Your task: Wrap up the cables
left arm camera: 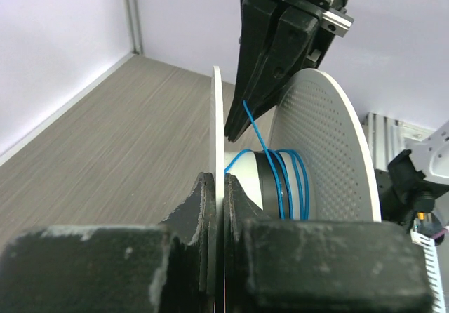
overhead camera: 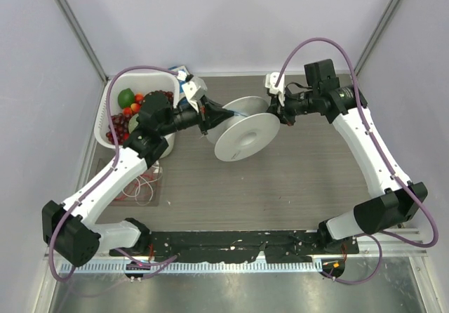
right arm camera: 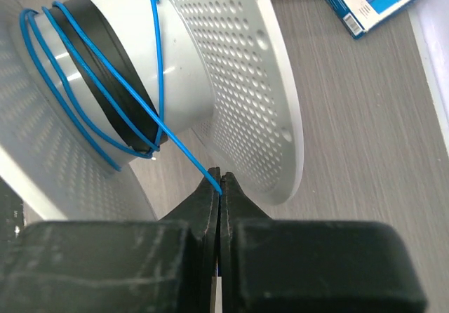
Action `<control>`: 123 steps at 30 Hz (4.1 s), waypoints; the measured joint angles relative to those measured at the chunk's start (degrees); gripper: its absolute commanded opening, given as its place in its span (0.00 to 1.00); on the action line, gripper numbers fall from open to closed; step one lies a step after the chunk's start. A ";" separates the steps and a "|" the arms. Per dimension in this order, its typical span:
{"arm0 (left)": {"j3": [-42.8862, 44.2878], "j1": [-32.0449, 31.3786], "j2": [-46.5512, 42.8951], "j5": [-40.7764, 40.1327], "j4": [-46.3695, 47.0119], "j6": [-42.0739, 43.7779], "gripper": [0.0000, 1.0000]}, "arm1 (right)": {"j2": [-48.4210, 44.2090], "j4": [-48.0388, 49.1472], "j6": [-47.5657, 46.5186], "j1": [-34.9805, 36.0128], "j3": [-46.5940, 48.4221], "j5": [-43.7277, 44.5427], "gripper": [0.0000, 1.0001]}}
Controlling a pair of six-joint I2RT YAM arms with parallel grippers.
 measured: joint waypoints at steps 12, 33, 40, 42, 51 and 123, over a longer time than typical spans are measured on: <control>4.87 2.29 6.99 6.69 6.08 -15.96 0.00 | -3.91 8.09 10.36 -5.60 -8.70 -11.87 0.01; 31.19 6.32 40.13 4.42 5.92 -53.35 0.00 | 7.65 69.92 75.52 -20.31 -23.50 -22.34 0.01; 42.32 6.60 54.36 2.56 4.11 -57.90 0.00 | 20.52 76.59 82.05 -22.67 -19.15 -22.34 0.01; 45.22 6.80 58.12 2.40 4.57 -58.62 0.00 | 24.61 77.53 82.31 -23.02 -16.83 -22.62 0.01; 63.08 8.15 77.24 1.97 5.86 -60.08 0.00 | 42.45 80.08 82.75 -23.47 -3.93 -22.03 0.01; 70.69 10.36 88.63 -18.62 10.86 -54.69 0.70 | 56.78 78.20 93.18 -27.67 -0.42 3.76 0.39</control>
